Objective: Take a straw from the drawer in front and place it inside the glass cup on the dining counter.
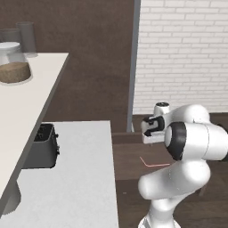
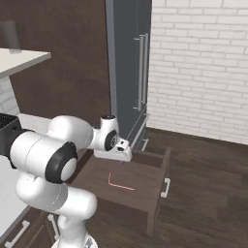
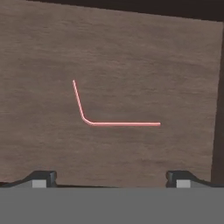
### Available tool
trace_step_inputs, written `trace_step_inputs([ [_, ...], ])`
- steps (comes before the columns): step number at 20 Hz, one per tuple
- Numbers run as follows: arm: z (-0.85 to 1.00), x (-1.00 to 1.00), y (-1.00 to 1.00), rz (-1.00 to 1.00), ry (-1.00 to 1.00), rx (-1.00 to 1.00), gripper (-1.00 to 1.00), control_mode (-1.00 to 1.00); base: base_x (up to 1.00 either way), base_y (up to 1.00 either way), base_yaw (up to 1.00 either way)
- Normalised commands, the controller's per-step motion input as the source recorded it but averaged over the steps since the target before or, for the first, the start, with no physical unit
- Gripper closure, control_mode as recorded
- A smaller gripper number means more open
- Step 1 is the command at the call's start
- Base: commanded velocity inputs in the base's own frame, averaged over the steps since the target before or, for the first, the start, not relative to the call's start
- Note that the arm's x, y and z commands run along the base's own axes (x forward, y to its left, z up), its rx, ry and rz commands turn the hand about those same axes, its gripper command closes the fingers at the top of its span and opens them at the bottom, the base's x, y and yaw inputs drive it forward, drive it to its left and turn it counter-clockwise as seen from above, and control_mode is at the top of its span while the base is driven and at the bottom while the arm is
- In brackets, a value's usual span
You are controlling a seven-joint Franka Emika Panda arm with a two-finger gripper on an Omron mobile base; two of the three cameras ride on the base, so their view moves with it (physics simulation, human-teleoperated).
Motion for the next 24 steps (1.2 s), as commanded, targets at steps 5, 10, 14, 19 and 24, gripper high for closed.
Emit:
trace_step_inputs([
  [5, -0.33, 0.11, 0.23, 0.26, 0.00, 0.00, -1.00, -1.00, 0.00, 0.00, 0.00],
  [10, -0.44, 0.01, 0.27, 0.25, 0.00, 0.00, -1.00, -1.00, 0.00, 0.00, 0.00],
  [14, -0.54, 0.02, 0.12, 0.21, 0.00, 0.00, -1.00, -1.00, 0.00, 0.00, 0.00],
  [19, -0.45, 0.27, 0.00, 0.13, 0.00, 0.00, -1.00, -1.00, 0.00, 0.00, 0.00],
  [24, -0.32, 0.44, 0.00, 0.08, 0.00, 0.00, -1.00, -1.00, 0.00, 0.00, 0.00],
])
